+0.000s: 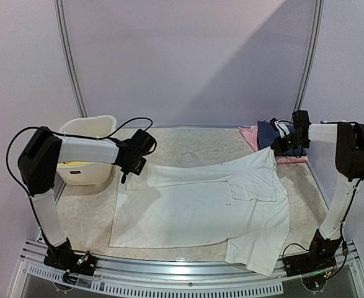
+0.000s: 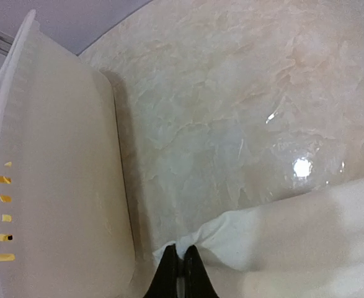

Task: Fold and stack the mixed laundry pile
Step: Flatten out the 1/3-folded T-shirt at the center of the board.

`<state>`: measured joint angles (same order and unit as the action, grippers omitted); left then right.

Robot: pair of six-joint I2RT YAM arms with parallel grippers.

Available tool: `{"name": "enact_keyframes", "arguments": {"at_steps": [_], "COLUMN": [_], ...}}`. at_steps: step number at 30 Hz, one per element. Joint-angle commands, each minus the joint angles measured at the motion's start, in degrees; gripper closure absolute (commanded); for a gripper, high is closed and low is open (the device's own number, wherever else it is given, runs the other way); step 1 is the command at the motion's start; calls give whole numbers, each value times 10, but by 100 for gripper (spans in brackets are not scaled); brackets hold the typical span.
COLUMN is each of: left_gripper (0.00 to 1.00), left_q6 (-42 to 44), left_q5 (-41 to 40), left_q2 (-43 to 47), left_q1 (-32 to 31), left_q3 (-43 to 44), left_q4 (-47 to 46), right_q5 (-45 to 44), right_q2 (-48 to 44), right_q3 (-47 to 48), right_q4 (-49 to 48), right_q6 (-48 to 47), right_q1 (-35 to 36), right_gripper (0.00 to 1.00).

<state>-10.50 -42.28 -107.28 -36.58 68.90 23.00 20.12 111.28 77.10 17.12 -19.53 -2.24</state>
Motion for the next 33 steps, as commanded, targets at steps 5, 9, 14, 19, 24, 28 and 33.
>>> {"name": "enact_keyframes", "arguments": {"at_steps": [5,9,14,19,24,28,33], "left_gripper": [100,100,100,100,100,100,100], "left_q6": [13,25,22,19,17,-13,-28], "left_q5": [18,14,16,28,30,-3,-6], "left_q2": [-50,-70,-74,-83,-117,-138,-131], "left_q1": [47,61,80,91,100,114,135], "left_q3": [64,87,90,106,158,200,206], "left_q4": [-16,-10,-6,2,50,112,148], "right_q5": [-15,-9,-11,-2,-11,-20,-22], "right_q2": [37,35,30,27,18,35,69], "right_q3": [38,41,36,44,51,81,115], "right_q4": [-5,13,32,50,64,73,82], "right_q6": [17,19,18,31,31,33,40], "right_q1": [2,3,6,12,41,45,46], "right_gripper": [100,100,100,100,100,100,100]}}
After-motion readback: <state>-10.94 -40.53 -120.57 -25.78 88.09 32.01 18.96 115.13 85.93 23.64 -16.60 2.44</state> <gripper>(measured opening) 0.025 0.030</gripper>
